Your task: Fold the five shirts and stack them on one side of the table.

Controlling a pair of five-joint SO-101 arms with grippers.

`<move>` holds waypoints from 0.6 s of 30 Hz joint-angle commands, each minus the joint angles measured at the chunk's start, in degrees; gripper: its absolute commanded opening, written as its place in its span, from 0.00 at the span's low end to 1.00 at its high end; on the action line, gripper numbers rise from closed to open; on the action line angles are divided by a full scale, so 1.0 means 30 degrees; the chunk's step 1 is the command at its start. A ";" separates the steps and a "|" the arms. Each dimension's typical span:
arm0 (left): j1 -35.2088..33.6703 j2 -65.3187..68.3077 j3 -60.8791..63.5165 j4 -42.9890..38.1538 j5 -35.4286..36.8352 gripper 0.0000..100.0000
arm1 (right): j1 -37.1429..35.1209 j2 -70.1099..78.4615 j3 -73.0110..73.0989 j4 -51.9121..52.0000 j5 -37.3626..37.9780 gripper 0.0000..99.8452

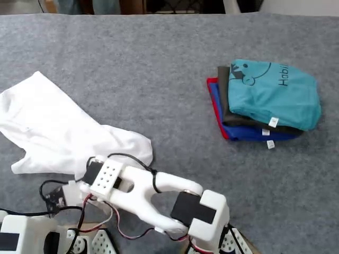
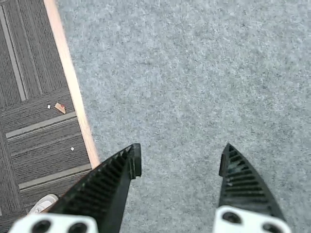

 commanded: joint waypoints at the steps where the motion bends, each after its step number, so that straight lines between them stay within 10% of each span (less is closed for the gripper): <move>1: 0.0220 -0.0147 -0.1128 0.0117 0.0176 0.27 | 0.0234 0.0366 0.0015 0.0000 0.0029 0.08; 18: 0.1333 -0.0147 -0.1040 0.0147 0.0205 0.27 | 0.6388 -0.6696 -1.0418 0.6066 -0.2901 0.07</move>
